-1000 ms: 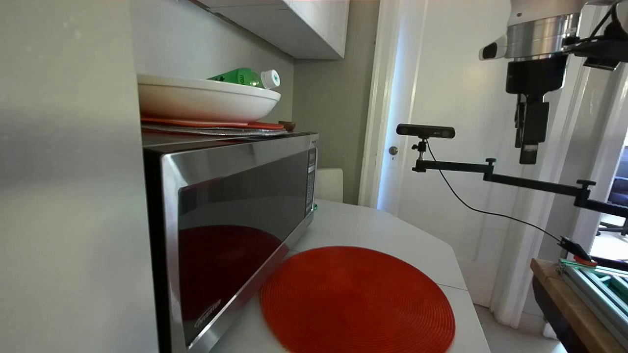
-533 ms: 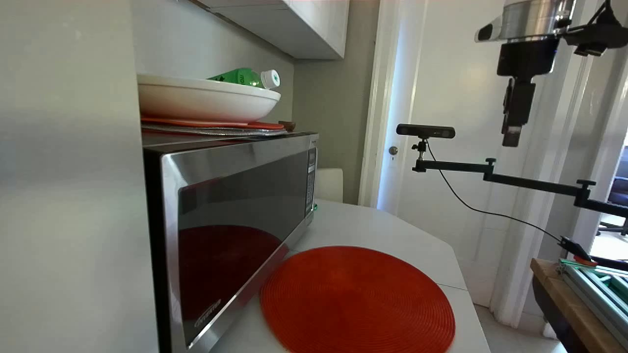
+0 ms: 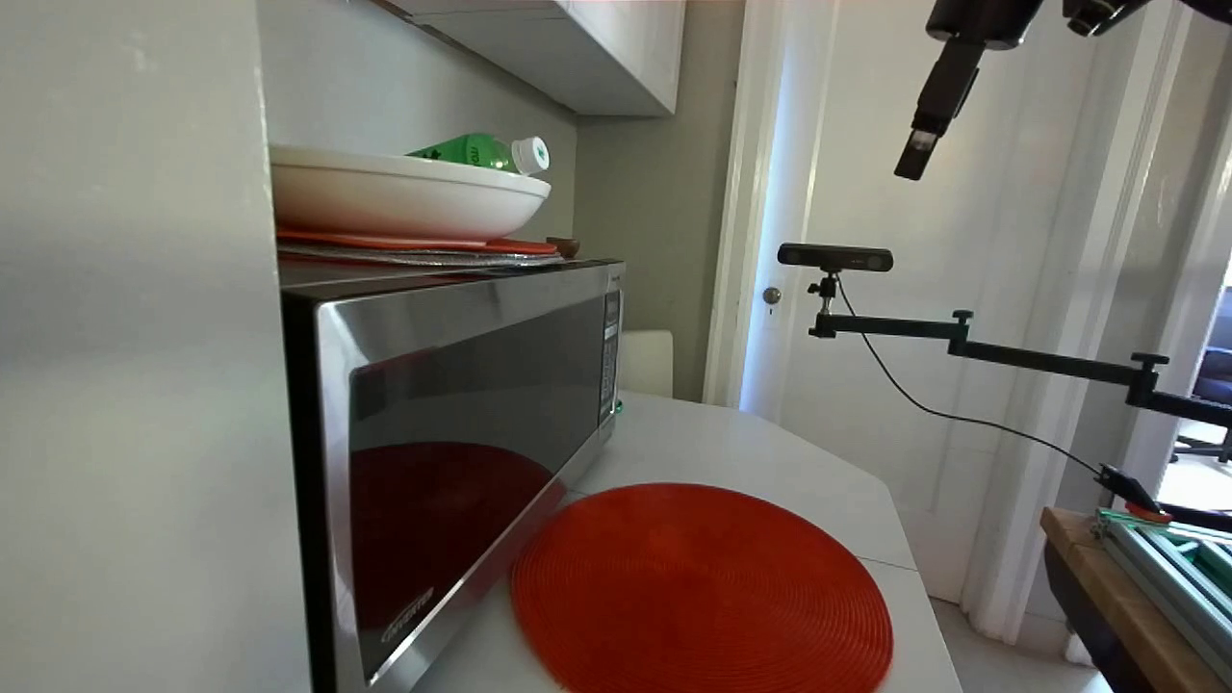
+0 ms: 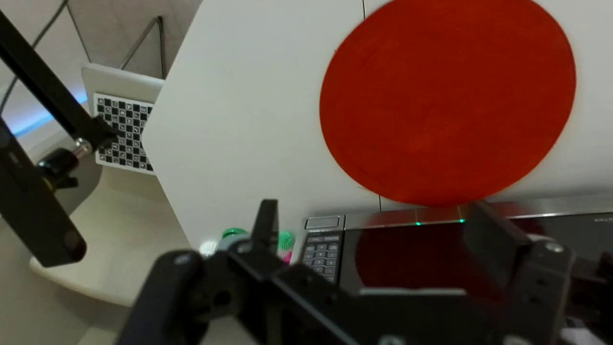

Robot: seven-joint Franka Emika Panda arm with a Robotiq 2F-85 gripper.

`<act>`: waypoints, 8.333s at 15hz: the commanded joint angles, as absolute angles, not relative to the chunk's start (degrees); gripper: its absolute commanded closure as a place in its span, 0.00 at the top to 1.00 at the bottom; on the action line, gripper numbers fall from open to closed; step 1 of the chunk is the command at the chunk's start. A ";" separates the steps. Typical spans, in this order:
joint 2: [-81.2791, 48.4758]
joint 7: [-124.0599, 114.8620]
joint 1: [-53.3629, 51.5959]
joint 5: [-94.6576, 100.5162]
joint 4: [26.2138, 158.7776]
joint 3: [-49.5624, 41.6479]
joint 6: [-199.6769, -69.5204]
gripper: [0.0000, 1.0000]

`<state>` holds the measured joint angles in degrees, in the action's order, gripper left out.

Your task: Put the bottle on the countertop

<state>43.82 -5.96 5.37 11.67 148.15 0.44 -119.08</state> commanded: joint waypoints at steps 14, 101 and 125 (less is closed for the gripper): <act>33.98 -4.20 4.39 10.26 137.07 -0.69 -127.91 1.00; -18.63 2.50 -1.00 -2.35 84.94 1.57 -122.69 0.70; -0.08 4.54 0.83 -3.53 94.76 0.21 -119.03 0.12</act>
<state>-4.26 3.27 0.56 -2.38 89.51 0.60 -115.04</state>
